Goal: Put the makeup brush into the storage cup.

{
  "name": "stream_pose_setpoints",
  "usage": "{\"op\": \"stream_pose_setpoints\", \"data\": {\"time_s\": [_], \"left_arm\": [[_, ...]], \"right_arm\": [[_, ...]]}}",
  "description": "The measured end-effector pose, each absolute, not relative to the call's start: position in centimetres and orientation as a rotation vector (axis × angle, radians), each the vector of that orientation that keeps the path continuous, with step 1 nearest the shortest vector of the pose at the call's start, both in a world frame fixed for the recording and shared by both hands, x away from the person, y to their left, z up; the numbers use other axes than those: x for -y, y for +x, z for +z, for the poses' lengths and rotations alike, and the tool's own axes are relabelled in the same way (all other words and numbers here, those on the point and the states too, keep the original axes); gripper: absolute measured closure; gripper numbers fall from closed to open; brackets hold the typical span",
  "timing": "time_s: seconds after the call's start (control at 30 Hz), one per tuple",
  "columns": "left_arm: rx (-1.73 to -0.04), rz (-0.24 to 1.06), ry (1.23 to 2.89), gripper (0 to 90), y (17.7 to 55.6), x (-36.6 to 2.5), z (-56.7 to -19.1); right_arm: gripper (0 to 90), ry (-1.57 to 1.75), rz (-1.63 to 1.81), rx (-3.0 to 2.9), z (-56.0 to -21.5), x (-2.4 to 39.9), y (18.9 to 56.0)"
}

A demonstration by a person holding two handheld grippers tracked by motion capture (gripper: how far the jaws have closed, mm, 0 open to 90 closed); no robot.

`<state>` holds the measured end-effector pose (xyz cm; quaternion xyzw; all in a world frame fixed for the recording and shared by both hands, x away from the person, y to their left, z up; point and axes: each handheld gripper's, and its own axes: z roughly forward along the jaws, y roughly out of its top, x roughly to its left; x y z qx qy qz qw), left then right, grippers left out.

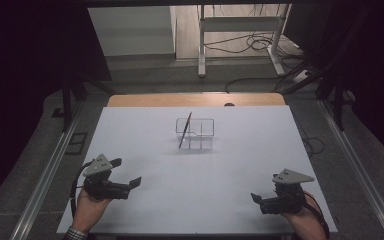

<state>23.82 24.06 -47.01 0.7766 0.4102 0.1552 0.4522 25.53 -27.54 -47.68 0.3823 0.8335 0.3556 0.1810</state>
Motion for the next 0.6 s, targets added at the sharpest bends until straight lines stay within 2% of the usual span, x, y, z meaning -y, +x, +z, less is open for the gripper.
{"op": "stream_pose_setpoints", "data": {"time_s": [0.6], "left_arm": [[-1.034, 0.413, 1.934, 1.9, 22.0, -25.0, -47.2]], "right_arm": [[0.0, 1.077, 1.001, -2.358, -47.7, 27.6, 25.5]]}}
